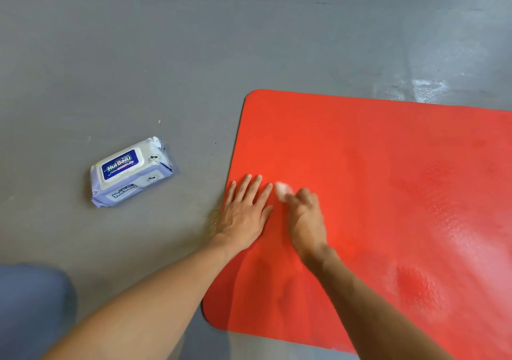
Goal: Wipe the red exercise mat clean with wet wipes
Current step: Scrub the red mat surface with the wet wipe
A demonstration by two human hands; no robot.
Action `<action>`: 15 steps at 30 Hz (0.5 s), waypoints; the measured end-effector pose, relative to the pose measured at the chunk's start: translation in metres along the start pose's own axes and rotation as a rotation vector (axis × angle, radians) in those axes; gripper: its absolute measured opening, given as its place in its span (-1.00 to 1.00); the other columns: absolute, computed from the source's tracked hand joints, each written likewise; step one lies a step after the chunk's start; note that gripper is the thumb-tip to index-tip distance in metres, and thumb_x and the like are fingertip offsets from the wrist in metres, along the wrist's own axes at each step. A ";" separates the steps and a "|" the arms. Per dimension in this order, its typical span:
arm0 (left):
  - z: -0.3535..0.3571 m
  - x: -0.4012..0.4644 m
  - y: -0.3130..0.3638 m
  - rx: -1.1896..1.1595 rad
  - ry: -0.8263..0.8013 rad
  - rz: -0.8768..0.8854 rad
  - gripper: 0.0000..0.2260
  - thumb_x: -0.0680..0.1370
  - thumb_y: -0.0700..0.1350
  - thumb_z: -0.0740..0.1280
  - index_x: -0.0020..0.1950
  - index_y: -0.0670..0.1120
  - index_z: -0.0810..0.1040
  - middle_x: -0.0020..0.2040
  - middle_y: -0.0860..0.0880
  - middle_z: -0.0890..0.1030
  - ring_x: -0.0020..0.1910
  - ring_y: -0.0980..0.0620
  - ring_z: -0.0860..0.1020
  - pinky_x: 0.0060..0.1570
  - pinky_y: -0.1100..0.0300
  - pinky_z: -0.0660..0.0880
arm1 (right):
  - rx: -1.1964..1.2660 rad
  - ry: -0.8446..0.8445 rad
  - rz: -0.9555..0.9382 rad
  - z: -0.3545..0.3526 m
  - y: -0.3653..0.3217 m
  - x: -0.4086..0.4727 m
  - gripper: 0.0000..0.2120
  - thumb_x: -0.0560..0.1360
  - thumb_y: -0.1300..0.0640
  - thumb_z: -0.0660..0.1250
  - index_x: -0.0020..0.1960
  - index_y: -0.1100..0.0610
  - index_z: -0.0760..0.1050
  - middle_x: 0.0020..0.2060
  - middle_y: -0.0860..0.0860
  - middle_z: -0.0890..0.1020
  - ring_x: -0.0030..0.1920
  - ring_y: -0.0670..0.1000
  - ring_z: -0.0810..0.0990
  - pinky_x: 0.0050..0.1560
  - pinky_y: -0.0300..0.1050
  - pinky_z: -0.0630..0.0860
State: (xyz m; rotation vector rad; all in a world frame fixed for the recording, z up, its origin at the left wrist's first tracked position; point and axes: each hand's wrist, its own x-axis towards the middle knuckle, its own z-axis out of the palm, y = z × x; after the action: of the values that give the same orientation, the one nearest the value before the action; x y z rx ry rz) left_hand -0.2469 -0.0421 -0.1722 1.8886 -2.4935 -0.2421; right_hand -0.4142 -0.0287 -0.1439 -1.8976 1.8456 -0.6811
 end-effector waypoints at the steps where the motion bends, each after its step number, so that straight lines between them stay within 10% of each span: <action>1: 0.001 -0.002 0.001 -0.010 0.030 -0.001 -0.45 0.72 0.19 -0.07 0.64 0.02 0.33 0.64 -0.10 0.30 0.65 -0.16 0.18 0.60 -0.25 0.14 | -0.021 -0.077 -0.116 0.005 -0.003 -0.010 -0.61 0.62 0.22 0.10 0.38 0.15 0.52 -0.03 0.10 0.49 -0.04 0.15 0.46 -0.01 0.01 0.51; 4: 0.002 -0.009 0.000 -0.002 0.052 0.016 -0.47 0.73 0.16 -0.04 0.63 -0.01 0.35 0.63 -0.11 0.33 0.64 -0.16 0.22 0.58 -0.24 0.19 | -0.071 -0.142 -0.297 -0.002 0.026 0.002 -0.68 0.59 0.15 0.23 0.29 0.04 0.60 -0.15 0.01 0.46 -0.12 0.08 0.43 -0.09 -0.04 0.47; 6: 0.002 -0.014 -0.002 0.025 0.014 0.030 -0.45 0.72 0.17 -0.09 0.66 0.01 0.27 0.66 -0.10 0.26 0.66 -0.15 0.16 0.60 -0.22 0.15 | -0.040 0.037 -0.072 -0.019 0.049 0.020 -0.90 0.56 0.05 0.37 0.02 -0.01 0.65 -0.12 0.01 0.50 -0.07 0.08 0.47 -0.02 0.00 0.43; 9: 0.002 -0.019 -0.003 0.037 -0.023 0.028 -0.44 0.72 0.17 -0.14 0.68 0.01 0.21 0.67 -0.10 0.22 0.67 -0.14 0.11 0.62 -0.20 0.10 | -0.049 0.145 0.247 -0.028 0.064 0.030 -0.75 0.56 0.26 0.24 0.12 0.11 0.65 -0.02 0.09 0.49 0.00 0.08 0.46 0.01 -0.02 0.43; 15: 0.006 -0.020 0.003 0.028 0.055 -0.009 -0.50 0.71 0.11 0.01 0.61 -0.02 0.37 0.60 -0.15 0.36 0.62 -0.20 0.25 0.57 -0.27 0.20 | -0.103 -0.020 -0.229 -0.003 0.005 -0.030 -0.55 0.50 0.38 0.33 0.35 0.11 0.57 -0.13 0.05 0.50 -0.21 0.14 0.45 -0.08 -0.09 0.42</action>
State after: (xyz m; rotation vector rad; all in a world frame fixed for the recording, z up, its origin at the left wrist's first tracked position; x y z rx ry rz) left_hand -0.2445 -0.0214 -0.1755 1.8897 -2.4668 -0.1548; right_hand -0.4200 0.0008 -0.1468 -2.1979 1.6966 -0.6466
